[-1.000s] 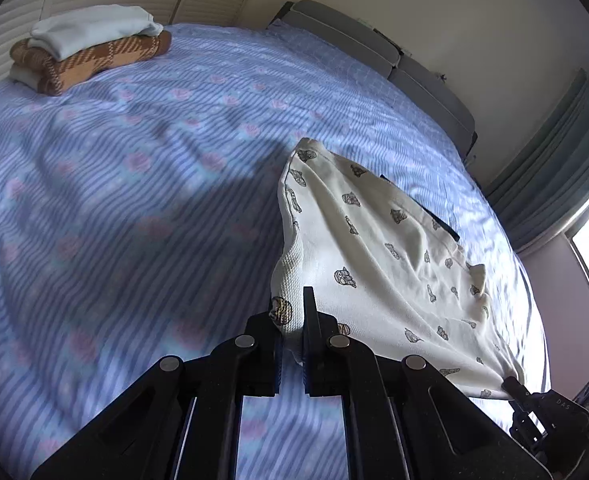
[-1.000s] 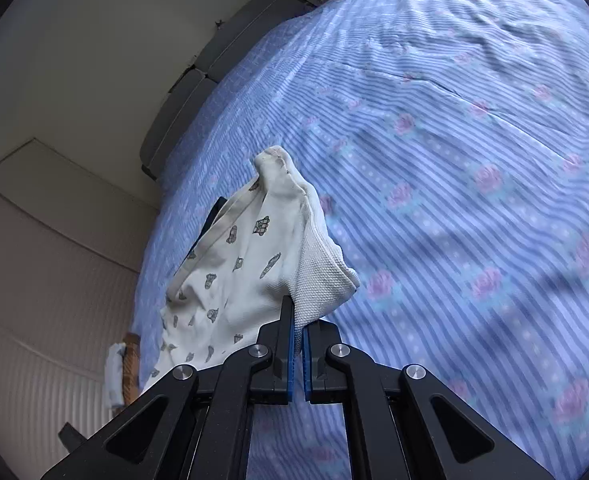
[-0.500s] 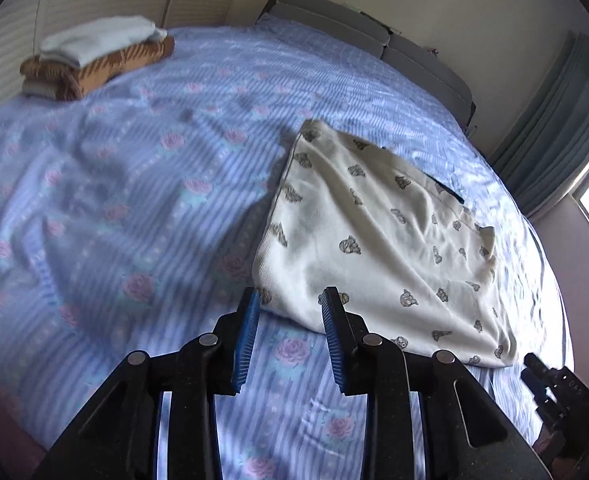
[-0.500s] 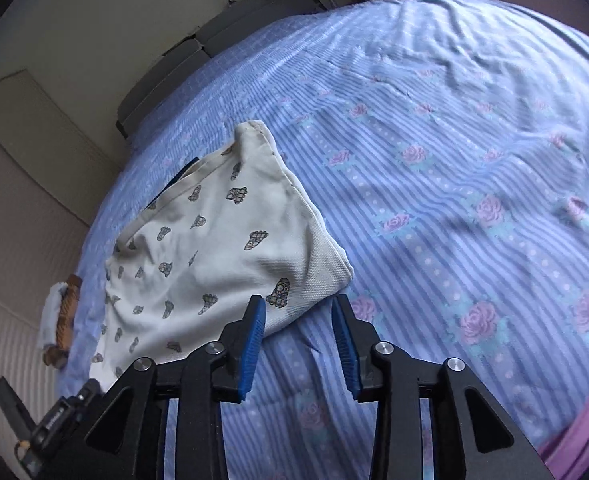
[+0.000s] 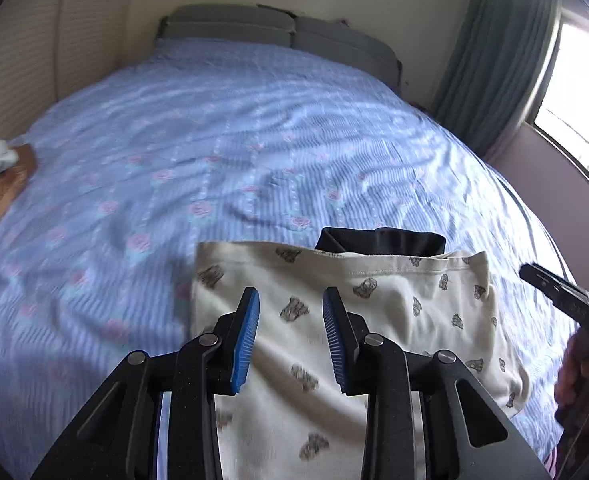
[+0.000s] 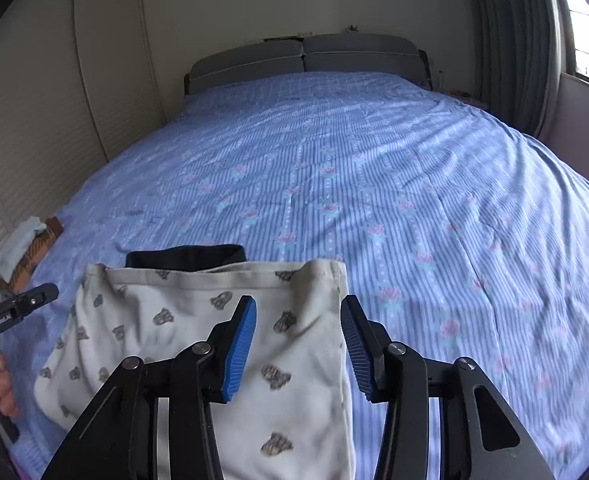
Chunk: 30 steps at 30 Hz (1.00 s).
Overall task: Fold small clothes
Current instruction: 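Grasp the black collar edge of the shirt with both grippers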
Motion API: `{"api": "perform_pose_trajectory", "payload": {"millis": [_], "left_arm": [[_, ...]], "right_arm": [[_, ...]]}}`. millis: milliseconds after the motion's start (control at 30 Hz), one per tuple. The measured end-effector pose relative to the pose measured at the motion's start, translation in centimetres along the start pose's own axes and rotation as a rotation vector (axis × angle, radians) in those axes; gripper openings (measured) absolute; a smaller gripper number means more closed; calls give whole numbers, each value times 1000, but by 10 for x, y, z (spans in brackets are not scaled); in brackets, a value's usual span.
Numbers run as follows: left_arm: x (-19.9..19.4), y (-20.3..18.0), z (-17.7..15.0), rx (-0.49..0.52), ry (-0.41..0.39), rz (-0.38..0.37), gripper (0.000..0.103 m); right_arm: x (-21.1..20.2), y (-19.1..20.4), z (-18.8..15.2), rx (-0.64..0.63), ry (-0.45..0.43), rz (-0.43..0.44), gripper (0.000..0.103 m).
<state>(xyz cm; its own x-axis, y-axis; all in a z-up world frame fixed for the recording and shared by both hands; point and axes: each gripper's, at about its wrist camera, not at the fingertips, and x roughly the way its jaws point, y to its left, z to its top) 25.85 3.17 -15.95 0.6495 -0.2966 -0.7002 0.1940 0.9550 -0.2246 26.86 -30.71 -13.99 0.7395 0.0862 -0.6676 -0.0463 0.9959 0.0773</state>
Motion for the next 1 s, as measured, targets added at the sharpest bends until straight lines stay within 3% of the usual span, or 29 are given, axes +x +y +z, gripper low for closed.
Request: {"api": "perform_pose_trajectory", "payload": {"millis": [33, 133, 400, 500, 600, 700, 867, 1000], "left_arm": [[9, -1, 4, 21, 25, -3, 33], [30, -9, 11, 102, 69, -10, 32], [34, -44, 13, 322, 35, -28, 33], [31, -53, 13, 381, 14, -45, 33], [33, -57, 13, 450, 16, -57, 33], [39, -59, 17, 508, 44, -69, 33], [48, -58, 29, 594, 108, -108, 33], [59, -58, 34, 678, 185, -134, 33]], "right_arm": [[11, -1, 5, -20, 18, -1, 56], [36, -2, 10, -68, 63, -10, 57], [63, -21, 6, -24, 117, 17, 59], [50, -15, 8, -35, 68, 51, 59], [31, 14, 15, -154, 8, 156, 59], [26, 47, 20, -308, 7, 248, 59], [44, 86, 35, -487, 84, 357, 58], [62, 108, 41, -603, 169, 395, 50]]}}
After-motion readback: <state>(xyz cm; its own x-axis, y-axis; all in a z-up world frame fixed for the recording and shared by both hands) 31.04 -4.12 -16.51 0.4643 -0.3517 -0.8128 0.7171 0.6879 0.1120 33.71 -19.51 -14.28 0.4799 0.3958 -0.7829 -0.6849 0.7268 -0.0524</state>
